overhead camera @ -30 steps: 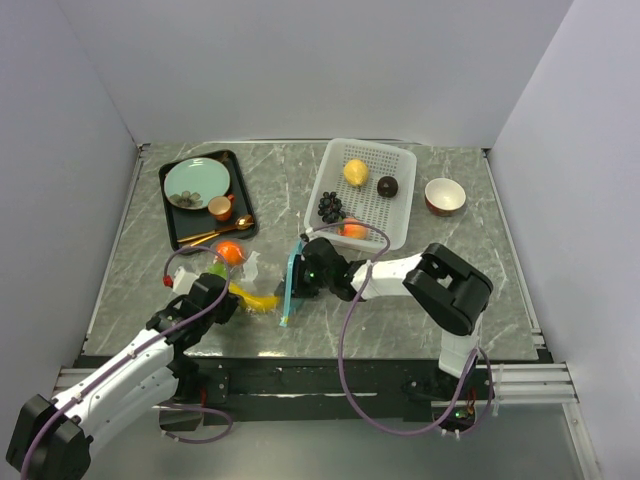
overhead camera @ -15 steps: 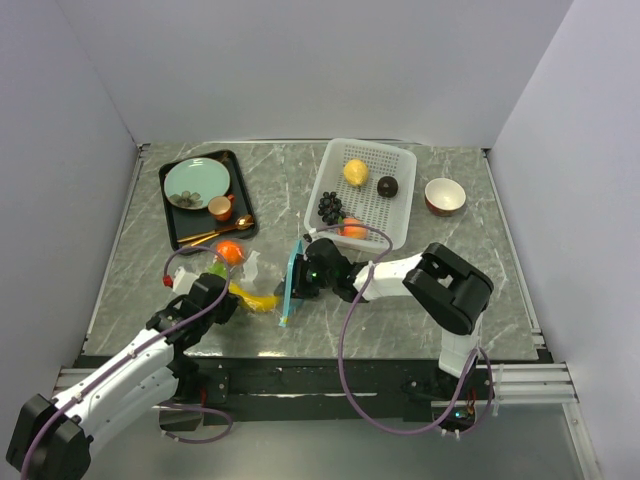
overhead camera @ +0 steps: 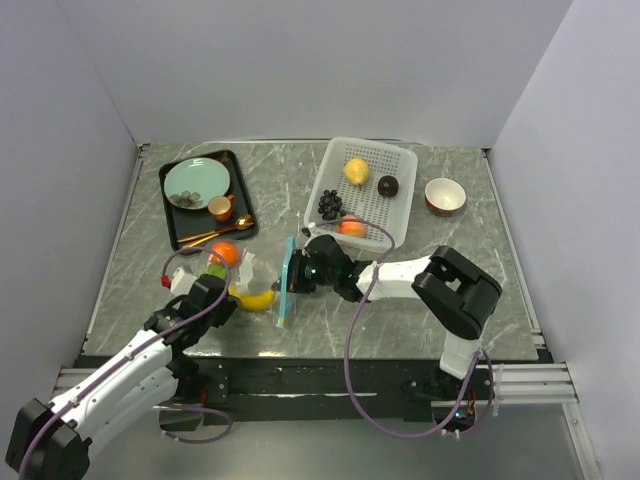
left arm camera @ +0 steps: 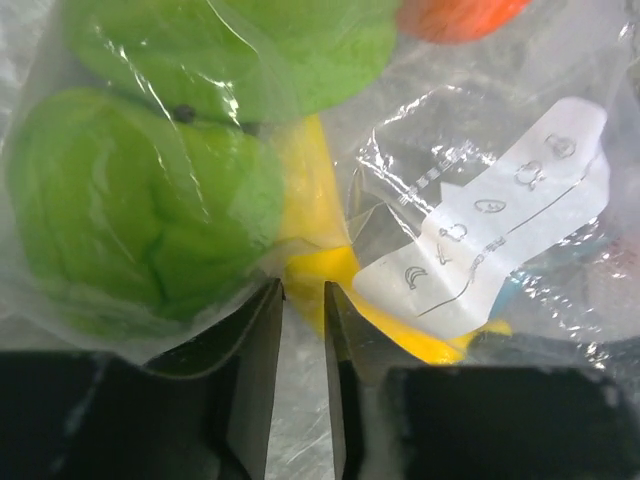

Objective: Open the zip-top bag and remove the fake food

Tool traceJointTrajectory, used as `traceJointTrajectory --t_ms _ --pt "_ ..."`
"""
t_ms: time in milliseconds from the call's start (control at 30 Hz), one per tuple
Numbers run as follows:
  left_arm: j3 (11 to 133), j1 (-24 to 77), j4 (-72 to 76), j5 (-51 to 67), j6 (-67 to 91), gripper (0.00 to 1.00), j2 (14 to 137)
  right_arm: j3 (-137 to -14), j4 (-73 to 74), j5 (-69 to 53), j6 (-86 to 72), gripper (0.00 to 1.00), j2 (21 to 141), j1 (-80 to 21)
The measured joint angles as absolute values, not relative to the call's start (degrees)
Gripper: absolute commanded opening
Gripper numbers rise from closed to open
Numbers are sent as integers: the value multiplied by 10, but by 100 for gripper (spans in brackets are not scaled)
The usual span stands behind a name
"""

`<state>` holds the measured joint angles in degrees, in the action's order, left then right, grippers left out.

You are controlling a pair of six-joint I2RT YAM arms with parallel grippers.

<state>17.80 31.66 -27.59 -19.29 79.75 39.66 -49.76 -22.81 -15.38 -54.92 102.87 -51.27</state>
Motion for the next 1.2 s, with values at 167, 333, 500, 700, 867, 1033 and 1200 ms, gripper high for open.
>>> traceJointTrajectory --t_ms 167,333,500,700,867,1033,1200 --pt "210 317 -317 -222 791 29 388 -493 -209 -136 -529 0 996 -516" --pt "233 317 -340 -253 788 28 393 -489 -196 -121 -512 0 962 -516" --pt "235 317 -351 -269 789 26 401 -473 -176 -107 -496 0 929 -515" --pt "235 317 -349 -269 789 24 416 -437 -138 -86 -475 0 865 -505" --pt "235 317 -345 -269 787 23 429 -416 -92 -60 -450 0 813 -502" --pt "235 317 -339 -268 786 23 431 -394 -30 -29 -426 0 750 -500" --pt "239 317 -333 -264 776 24 431 -378 41 1 -405 0 675 -490"
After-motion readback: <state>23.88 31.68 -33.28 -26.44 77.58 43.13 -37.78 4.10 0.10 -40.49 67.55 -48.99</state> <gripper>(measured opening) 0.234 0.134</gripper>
